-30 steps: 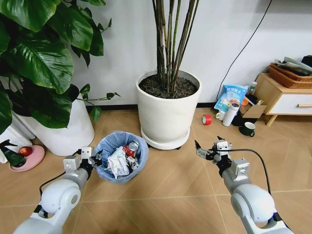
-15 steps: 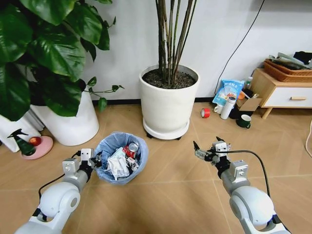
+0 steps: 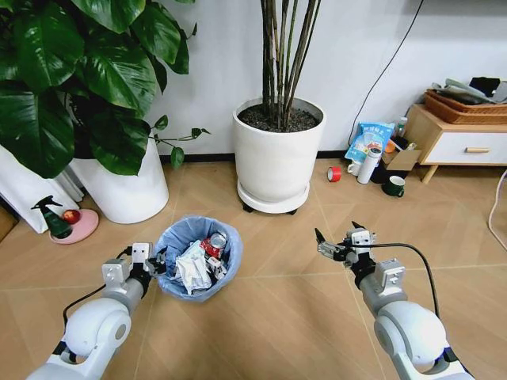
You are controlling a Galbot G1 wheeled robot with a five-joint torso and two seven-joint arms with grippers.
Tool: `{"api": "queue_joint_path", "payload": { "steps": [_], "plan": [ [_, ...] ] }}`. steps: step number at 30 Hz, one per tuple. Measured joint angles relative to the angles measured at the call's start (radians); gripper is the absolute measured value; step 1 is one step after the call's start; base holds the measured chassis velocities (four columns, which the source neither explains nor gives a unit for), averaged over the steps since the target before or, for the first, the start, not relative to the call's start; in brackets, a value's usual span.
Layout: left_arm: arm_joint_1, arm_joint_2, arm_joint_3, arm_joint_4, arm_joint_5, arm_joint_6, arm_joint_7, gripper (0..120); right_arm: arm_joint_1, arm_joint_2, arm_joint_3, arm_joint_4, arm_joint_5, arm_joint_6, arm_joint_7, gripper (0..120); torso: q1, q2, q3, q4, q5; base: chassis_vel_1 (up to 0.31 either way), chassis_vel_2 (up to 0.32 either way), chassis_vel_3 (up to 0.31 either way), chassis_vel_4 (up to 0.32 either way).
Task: Pick up the trash bin and place the garbage on the floor into it.
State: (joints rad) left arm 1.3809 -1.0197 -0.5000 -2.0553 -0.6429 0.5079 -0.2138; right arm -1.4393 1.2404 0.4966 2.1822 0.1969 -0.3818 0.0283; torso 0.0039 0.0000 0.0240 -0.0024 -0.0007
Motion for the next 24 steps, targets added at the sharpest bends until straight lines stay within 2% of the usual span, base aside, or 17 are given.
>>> {"api": "queue_joint_path", "payload": {
  "steps": [12,24],
  "plan": [
    [0.046,-0.021,-0.024,-0.024,0.031,-0.008,0.014,0,-0.002,0.001,-0.043,0.005,-0.012,-0.004,0.0,100,0.0,0.0,0.0,0.0003,-0.0003,0.182,-0.072,-0.181,0.073],
    [0.038,-0.02,-0.012,-0.014,0.037,0.007,0.002,0,-0.006,-0.002,-0.028,-0.004,0.002,0.016,0.002,100,0.0,0.0,0.0,0.0002,0.0001,0.187,-0.088,-0.18,0.085]
  ]
}}
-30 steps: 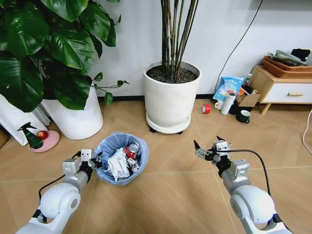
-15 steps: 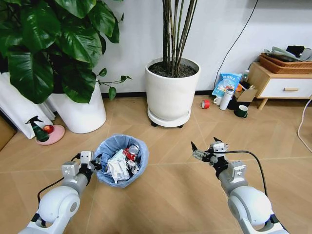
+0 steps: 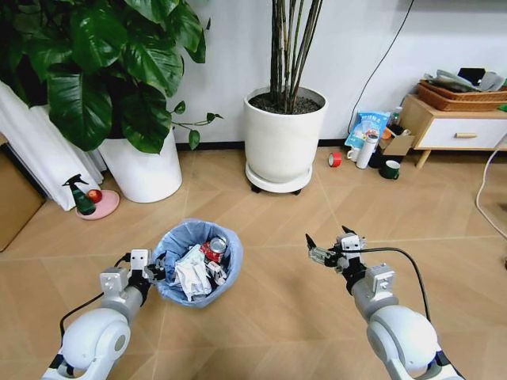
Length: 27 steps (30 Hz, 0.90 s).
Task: Pick up the trash bin and place the garbage on the floor into it.
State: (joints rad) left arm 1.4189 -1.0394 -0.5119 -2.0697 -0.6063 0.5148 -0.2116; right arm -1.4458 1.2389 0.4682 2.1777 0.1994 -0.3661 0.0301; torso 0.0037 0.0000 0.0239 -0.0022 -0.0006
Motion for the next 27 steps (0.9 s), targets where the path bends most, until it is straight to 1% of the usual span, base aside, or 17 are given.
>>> {"api": "queue_joint_path", "payload": {
  "steps": [4,7,9,10,13,14,18,19,21,22,24,26,27],
  "plan": [
    [-0.025,0.012,0.006,0.015,-0.025,0.008,-0.006,0,0.011,-0.003,0.014,-0.007,0.021,0.003,0.003,100,0.0,0.0,0.0,0.0,-0.0004,0.104,-0.045,-0.124,0.041],
    [-0.052,0.023,0.012,0.027,-0.096,0.054,-0.058,0,0.02,-0.01,0.029,-0.016,0.031,0.003,0.003,100,0.0,0.0,0.0,-0.0002,-0.0001,0.0,0.0,0.0,0.0],
    [-0.073,0.029,0.017,0.045,-0.17,0.089,-0.117,0,0.025,-0.011,0.035,-0.024,0.035,0.003,0.002,100,0.0,0.0,0.0,-0.0001,-0.0001,-0.062,0.012,0.055,-0.012],
    [-0.073,0.029,0.017,0.045,-0.17,0.089,-0.117,0,0.025,-0.011,0.035,-0.024,0.035,0.003,0.002,100,0.0,0.0,0.0,-0.0001,-0.0001,-0.062,0.0,0.07,-0.012],
    [-0.104,0.03,0.019,0.078,-0.262,0.117,-0.182,0,0.029,-0.006,0.042,-0.035,0.038,0.003,0.002,100,0.0,0.0,0.0,-0.0002,-0.0002,-0.03,-0.001,0.041,-0.011],
    [-0.104,0.03,0.019,0.078,-0.262,0.117,-0.182,0,0.029,-0.006,0.042,-0.035,0.038,0.003,0.002,100,0.0,0.0,0.0,-0.0002,-0.0002,0.0,0.0,0.0,0.0],
    [-0.138,0.035,0.021,0.13,-0.333,0.146,-0.229,0,0.026,0.002,0.049,-0.046,0.037,0.008,0.0,100,0.0,0.0,0.0,-0.0001,-0.0004,0.0,0.0,0.0,0.0],
    [-0.138,0.035,0.021,0.13,-0.333,0.146,-0.229,0,0.026,0.002,0.049,-0.046,0.037,0.008,0.0,100,0.0,0.0,0.0,-0.0001,-0.0004,0.0,0.0,0.0,0.0],
    [-0.162,0.036,0.026,0.173,-0.363,0.16,-0.246,0,0.023,0.005,0.052,-0.053,0.036,0.019,0.0,100,0.0,0.0,0.0,-0.0001,0.0,0.0,0.0,0.0,0.0],
    [-0.173,0.034,0.029,0.195,-0.362,0.16,-0.247,0,0.023,0.006,0.055,-0.055,0.036,0.023,-0.001,100,0.0,0.0,0.0,-0.0001,-0.0003,0.0,0.0,0.0,0.0],
    [-0.181,0.032,0.031,0.211,-0.359,0.16,-0.248,0,0.022,0.007,0.058,-0.055,0.036,0.024,-0.001,100,0.0,0.0,0.0,-0.0001,-0.0004,0.0,0.0,0.0,0.0],
    [-0.196,0.026,0.034,0.247,-0.353,0.156,-0.246,0,0.022,0.008,0.064,-0.058,0.036,0.029,-0.001,100,0.0,0.0,0.0,-0.0001,-0.0001,0.0,0.0,0.0,0.0],
    [-0.196,0.026,0.034,0.247,-0.353,0.156,-0.246,0,0.022,0.008,0.064,-0.058,0.036,0.029,-0.001,100,0.0,0.0,0.0,-0.0001,-0.0001,0.0,0.0,0.0,0.0]
  ]
}}
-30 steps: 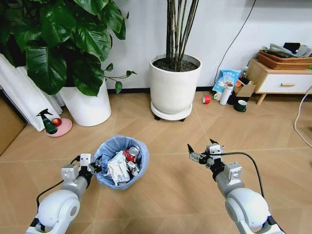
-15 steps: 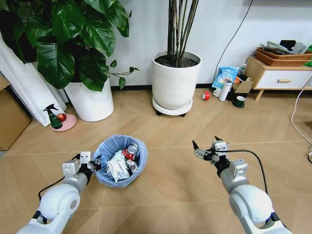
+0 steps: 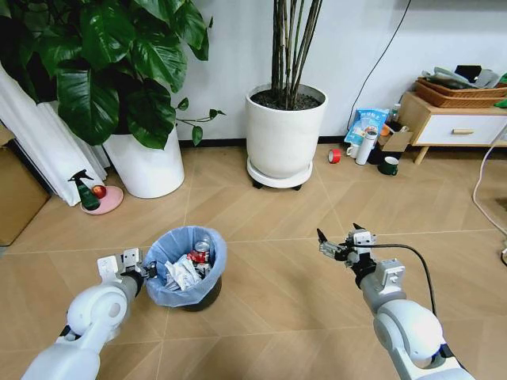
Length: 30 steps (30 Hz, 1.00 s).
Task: Pick up the trash bin and place the garbage on the floor into it.
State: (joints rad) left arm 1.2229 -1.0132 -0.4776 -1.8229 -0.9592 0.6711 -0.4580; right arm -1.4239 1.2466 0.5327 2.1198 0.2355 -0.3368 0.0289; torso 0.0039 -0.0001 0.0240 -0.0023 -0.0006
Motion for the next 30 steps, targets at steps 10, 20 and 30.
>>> {"api": "queue_joint_path", "payload": {
  "steps": [10,20,30],
  "plan": [
    [-0.01,-0.011,0.001,0.07,0.041,-0.022,0.025,0,-0.001,0.009,0.012,-0.011,0.0,0.015,-0.004,100,0.0,0.0,0.0,0.0001,0.0,0.0,0.0,0.0,0.0],
    [-0.005,-0.011,-0.001,0.072,0.061,-0.04,0.042,12,0.001,0.013,0.016,-0.014,-0.001,0.017,-0.01,100,0.0,0.0,0.0,0.0001,-0.0004,0.0,0.0,0.0,0.0],
    [0.018,-0.007,-0.009,0.015,0.131,-0.113,0.048,47,0.009,0.016,0.013,-0.017,0.0,0.018,-0.015,100,0.0,0.0,0.0,0.0,-0.0001,0.0,0.0,0.0,0.0]
  ]
}}
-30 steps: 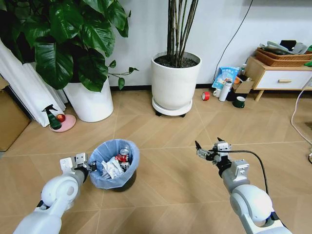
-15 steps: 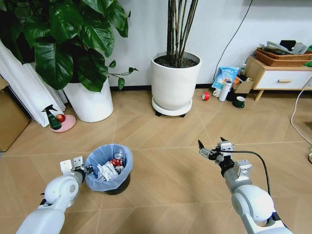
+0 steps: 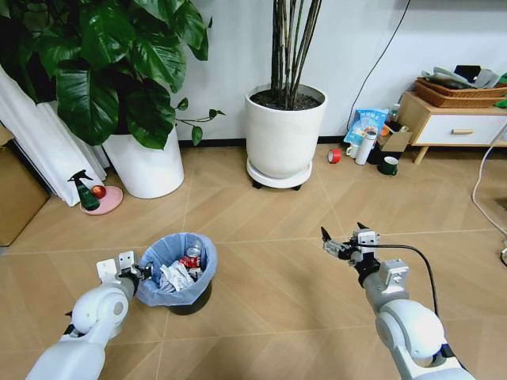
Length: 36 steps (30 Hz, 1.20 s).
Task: Pick up the trash bin and place the garbage on the floor into it.
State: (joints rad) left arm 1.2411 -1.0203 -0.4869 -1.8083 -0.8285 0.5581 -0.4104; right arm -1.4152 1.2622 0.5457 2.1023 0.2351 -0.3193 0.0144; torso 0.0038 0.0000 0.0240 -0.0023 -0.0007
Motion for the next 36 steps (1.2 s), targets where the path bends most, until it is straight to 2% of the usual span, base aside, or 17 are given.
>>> {"api": "queue_joint_path", "payload": {
  "steps": [3,5,8,9,10,13,15,18,19,22,29,36],
  "plan": [
    [0.012,0.005,-0.009,-0.042,0.046,-0.06,0.009,62,0.01,-0.001,0.005,0.0,0.007,-0.002,0.0,100,0.0,0.0,0.0,0.0,0.0001,0.0,0.0,0.0,0.0],
    [0.014,0.006,-0.01,-0.051,0.053,-0.075,0.01,66,0.013,-0.001,0.006,0.0,0.01,-0.003,0.0,100,0.0,0.0,0.0,0.0,0.0001,0.0,0.0,0.0,0.0],
    [0.025,0.007,-0.015,-0.105,0.104,-0.196,0.021,82,0.035,0.003,0.019,0.0,0.026,-0.014,0.008,100,0.0,0.0,0.0,0.0,0.0002,0.0,0.0,0.0,0.0],
    [0.025,0.007,-0.015,-0.105,0.104,-0.196,0.021,82,0.035,0.003,0.019,0.0,0.026,-0.014,0.008,100,0.0,0.0,0.0,0.0,0.0002,0.0,0.0,0.0,0.0],
    [0.03,0.006,-0.016,-0.119,0.129,-0.237,0.028,87,0.038,0.008,0.027,0.004,0.03,-0.016,0.012,100,0.0,0.0,0.0,0.0,0.0002,0.0,0.0,0.0,0.0],
    [0.095,-0.003,-0.043,-0.174,0.27,-0.371,0.074,99,0.023,0.035,0.064,0.05,0.039,-0.035,0.041,100,0.0,0.0,0.0,-0.0001,-0.0001,0.0,0.0,0.0,0.0],
    [0.116,-0.006,-0.056,-0.19,0.292,-0.383,0.086,101,0.016,0.039,0.07,0.061,0.039,-0.039,0.046,100,0.0,0.0,0.0,-0.0002,-0.0003,0.0,0.0,0.0,0.0],
    [0.235,-0.022,-0.147,-0.289,0.363,-0.382,0.158,109,-0.045,0.059,0.109,0.125,0.037,-0.057,0.06,100,0.0,0.0,0.0,0.0002,0.0,0.0,0.0,0.0,0.0],
    [0.235,-0.022,-0.147,-0.289,0.363,-0.382,0.158,109,-0.045,0.059,0.109,0.125,0.037,-0.057,0.06,100,0.0,0.0,0.0,0.0002,0.0,0.0,0.0,0.0,0.0],
    [0.313,-0.046,-0.213,-0.373,0.409,-0.362,0.181,113,-0.1,0.083,0.131,0.169,0.012,-0.049,0.078,100,0.0,0.0,0.0,-0.0001,0.0,0.0,0.0,0.0,0.0],
    [0.392,-0.114,-0.295,-0.434,0.524,-0.376,0.243,114,-0.13,0.112,0.137,0.22,-0.029,-0.043,0.121,100,0.0,0.0,0.0,0.0,-0.0003,0.0,0.0,0.0,0.0],
    [0.423,-0.164,-0.316,-0.493,0.528,-0.376,0.266,107,-0.174,0.127,0.161,0.273,-0.112,-0.004,0.072,100,0.0,0.0,0.0,0.0001,0.0,0.0,0.0,0.0,0.0]
  ]
}}
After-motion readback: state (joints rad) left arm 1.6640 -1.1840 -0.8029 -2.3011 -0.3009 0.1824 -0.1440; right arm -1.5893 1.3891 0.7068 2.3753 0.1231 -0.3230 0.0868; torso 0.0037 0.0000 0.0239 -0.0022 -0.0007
